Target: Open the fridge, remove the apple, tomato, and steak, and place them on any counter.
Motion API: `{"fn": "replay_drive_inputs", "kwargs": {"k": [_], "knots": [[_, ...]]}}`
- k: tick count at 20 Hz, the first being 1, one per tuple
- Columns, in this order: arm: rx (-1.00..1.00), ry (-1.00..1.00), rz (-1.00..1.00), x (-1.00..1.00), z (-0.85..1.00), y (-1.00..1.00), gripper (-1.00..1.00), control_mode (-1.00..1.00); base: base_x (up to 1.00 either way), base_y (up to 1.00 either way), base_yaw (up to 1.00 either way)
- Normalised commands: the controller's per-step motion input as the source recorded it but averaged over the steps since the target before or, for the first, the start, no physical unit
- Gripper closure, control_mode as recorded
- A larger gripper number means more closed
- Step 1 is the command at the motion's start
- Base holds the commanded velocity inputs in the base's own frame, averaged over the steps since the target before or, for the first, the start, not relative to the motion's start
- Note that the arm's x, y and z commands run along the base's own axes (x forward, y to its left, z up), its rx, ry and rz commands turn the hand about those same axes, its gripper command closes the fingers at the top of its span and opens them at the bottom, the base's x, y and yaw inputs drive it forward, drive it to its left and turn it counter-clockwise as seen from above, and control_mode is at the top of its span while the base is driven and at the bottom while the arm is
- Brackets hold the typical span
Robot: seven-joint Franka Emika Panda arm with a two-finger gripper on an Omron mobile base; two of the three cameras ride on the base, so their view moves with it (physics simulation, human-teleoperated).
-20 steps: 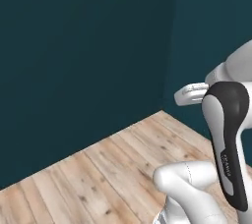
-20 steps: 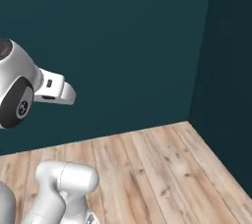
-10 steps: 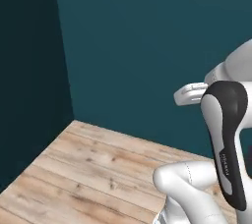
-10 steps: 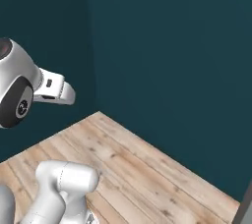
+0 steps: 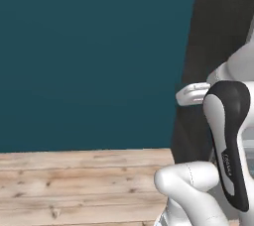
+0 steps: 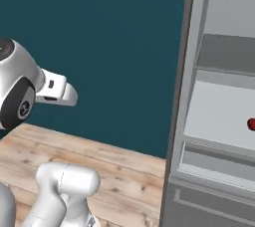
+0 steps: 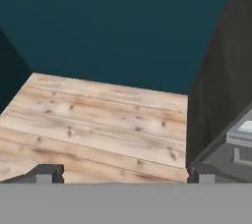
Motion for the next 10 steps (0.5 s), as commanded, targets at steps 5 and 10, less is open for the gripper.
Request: {"fn": "replay_drive_inputs", "kwargs": {"k": [5,10], "knots": [[0.00,0.00,0.00,0.00,0.00,0.00,-1.00,1.00,-0.37,-0.21,-0.50],[0.00,0.00,0.00,0.00,0.00,0.00,-1.00,1.00,0.20,-0.21,-0.08]]}}
